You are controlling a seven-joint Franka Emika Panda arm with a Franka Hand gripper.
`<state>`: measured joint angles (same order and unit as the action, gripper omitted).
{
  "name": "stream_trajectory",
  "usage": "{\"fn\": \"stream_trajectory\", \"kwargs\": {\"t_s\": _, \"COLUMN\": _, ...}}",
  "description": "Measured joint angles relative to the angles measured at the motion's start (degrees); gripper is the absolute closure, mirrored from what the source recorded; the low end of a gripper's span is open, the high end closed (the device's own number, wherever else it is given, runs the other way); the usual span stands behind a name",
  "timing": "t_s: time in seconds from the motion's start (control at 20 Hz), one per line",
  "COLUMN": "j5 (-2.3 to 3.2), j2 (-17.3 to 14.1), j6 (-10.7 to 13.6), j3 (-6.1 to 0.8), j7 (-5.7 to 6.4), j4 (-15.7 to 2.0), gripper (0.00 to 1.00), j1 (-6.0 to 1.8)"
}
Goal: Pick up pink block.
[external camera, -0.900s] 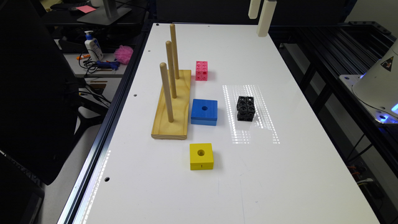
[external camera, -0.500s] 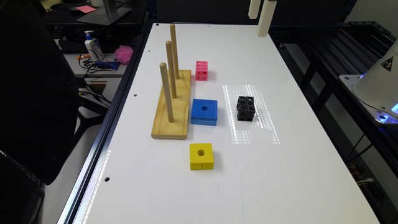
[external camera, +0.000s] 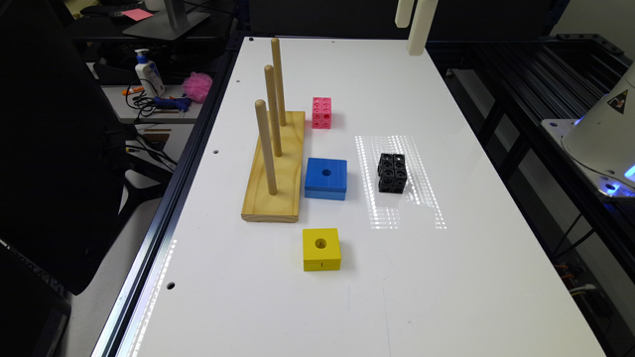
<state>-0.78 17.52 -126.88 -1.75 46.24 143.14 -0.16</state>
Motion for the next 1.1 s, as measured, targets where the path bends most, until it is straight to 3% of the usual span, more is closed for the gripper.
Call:
{"fn": "stream_trajectory", "kwargs": {"t_s": 0.35, "j5": 0.20, "j2": -2.02, "j6": -1.92, "j3": 0.03, "j7": -0.47, "j4": -1.51, "gripper": 0.00, "j1": -1.20}}
{"fn": "stream_trajectory", "kwargs": {"t_s": 0.6, "j5": 0.23, "j2": -5.71, "j6": -2.27, "j3": 0.10, "j7": -2.38, "j4": -4.88, "gripper": 0.00, "j1": -3.18}}
{"fn": "stream_trajectory", "kwargs": {"t_s": 0.85, "j5": 0.25, "j2": -8.42, "j6": -2.27, "j3": 0.14, "j7": -4.63, "j4": -7.57, "gripper": 0.00, "j1": -5.52}}
{"fn": "stream_trajectory", "kwargs": {"t_s": 1.1, "j5": 0.27, "j2": -9.96, "j6": -2.27, "j3": 0.18, "j7": -8.31, "j4": -9.15, "gripper": 0.00, "j1": -9.24}}
